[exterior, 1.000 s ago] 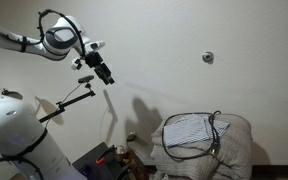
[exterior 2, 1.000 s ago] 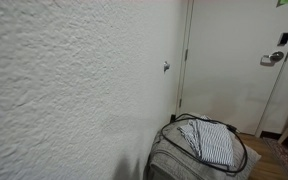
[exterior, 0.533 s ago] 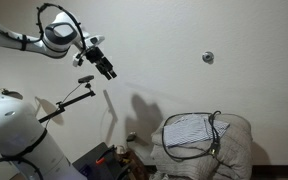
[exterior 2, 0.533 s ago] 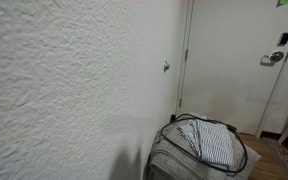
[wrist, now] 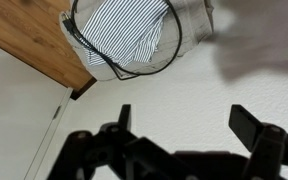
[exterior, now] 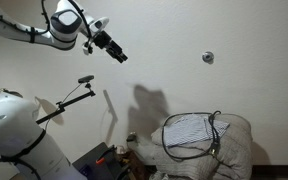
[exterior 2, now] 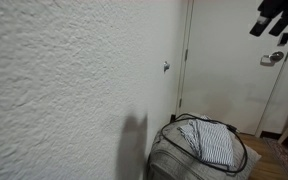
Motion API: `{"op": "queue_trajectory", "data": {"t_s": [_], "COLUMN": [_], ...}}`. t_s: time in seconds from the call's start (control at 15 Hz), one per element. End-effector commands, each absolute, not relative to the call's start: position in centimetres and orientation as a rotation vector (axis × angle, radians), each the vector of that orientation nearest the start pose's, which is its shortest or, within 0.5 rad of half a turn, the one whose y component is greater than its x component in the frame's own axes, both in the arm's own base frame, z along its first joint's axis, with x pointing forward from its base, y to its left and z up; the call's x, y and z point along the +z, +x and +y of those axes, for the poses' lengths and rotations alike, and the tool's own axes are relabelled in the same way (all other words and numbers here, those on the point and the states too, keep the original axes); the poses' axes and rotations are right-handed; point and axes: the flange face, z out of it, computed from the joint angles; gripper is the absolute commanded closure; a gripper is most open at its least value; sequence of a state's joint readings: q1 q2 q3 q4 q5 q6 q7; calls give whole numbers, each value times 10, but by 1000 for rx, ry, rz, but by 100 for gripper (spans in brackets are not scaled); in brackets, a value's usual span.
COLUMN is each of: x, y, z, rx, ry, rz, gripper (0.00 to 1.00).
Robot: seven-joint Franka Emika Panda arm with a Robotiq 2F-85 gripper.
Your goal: Untangle the wire
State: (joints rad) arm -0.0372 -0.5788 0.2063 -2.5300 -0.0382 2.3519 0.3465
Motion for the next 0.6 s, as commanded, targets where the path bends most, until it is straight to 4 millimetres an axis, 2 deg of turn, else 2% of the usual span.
{"op": "queue_trajectory", "data": {"t_s": [0.0,0.27,0.33,0.4,0.53], "x": [509,496,491,492,486], "y": [436,458,460,447,454], "z": [54,23,22,26,20], "rx": [-694,-711,-650,-674,-642], "ry": [-3107,-3120,-3085,-3115,-3106], "rz": [397,460,426,435,446], "gripper": [0,0,0,0,0]}}
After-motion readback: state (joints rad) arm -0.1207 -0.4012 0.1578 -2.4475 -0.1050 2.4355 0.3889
